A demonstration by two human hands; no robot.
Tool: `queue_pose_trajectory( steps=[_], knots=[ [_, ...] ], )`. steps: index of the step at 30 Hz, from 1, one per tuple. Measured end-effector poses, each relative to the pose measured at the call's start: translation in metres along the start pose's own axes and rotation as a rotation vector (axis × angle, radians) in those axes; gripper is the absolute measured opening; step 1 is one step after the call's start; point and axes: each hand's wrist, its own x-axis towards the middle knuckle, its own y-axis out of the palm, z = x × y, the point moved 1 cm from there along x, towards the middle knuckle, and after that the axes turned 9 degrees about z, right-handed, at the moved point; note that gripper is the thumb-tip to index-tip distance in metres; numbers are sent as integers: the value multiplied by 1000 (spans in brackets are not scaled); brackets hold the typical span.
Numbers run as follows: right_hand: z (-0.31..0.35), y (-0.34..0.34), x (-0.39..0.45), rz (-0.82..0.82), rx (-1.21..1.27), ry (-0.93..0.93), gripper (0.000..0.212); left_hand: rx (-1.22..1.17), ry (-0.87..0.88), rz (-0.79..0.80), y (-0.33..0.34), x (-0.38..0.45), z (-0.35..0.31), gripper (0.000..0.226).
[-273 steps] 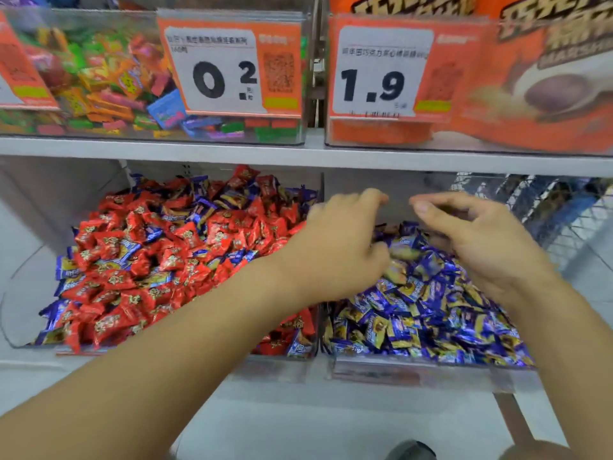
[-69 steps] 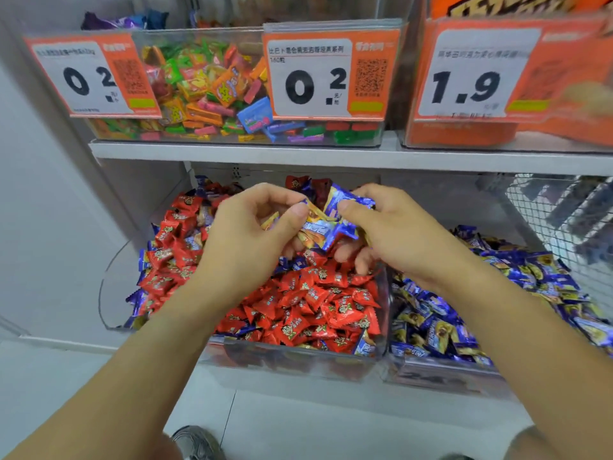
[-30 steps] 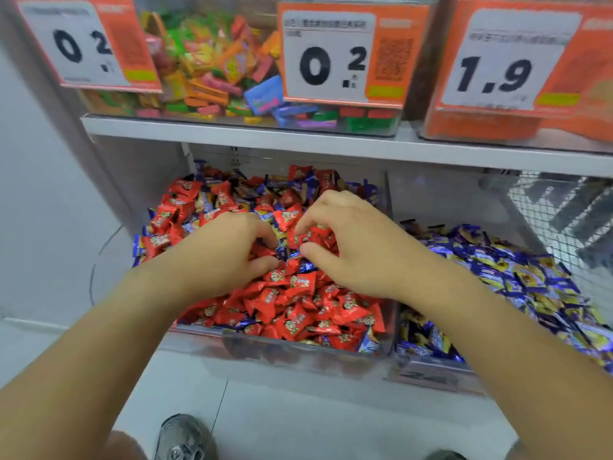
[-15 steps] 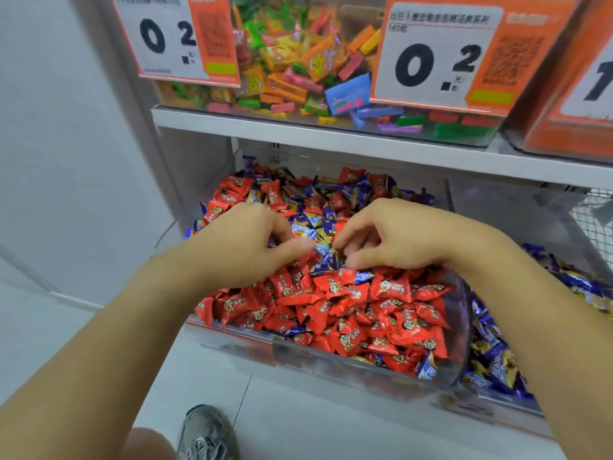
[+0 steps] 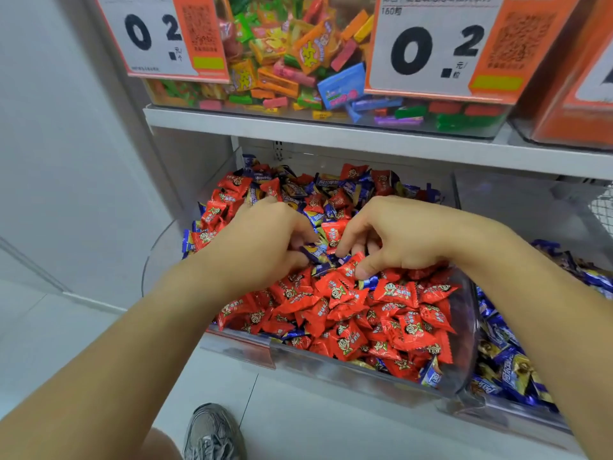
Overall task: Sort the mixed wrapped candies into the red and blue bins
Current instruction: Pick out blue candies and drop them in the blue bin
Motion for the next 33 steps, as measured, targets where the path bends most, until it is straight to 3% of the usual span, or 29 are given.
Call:
queue_pose_trajectory(
  steps=[2, 5, 10, 15, 20, 24, 30, 33],
  knots=[
    [1, -2, -1, -48, -14, -6, 26, -58, 23, -79, -3, -3, 0, 8],
    [-1, -6, -4, -65, 33, -38, 20, -154, 71, -95, -8, -10, -5, 11],
    [-4, -17, -15, -151, 45, -7, 11, -42, 143, 119, 1, -12, -11, 51],
    [-3, -21, -16, -340, 128, 113, 30, -9, 132, 69, 3, -4, -14, 28],
    [-5, -15, -13, -313, 318, 225, 31, -90, 88, -65, -3, -4, -13, 17],
    [-8, -18, -14, -378, 227, 176, 23, -241, 5, -143, -7, -6, -9, 14],
    [5, -3, -10, -184, 15, 32, 15, -591, -97, -191, -11, -10, 1, 19],
    [13, 6, -7, -118, -131, 51, 33, -652, -130, -211, -11, -10, 3, 22]
  ],
)
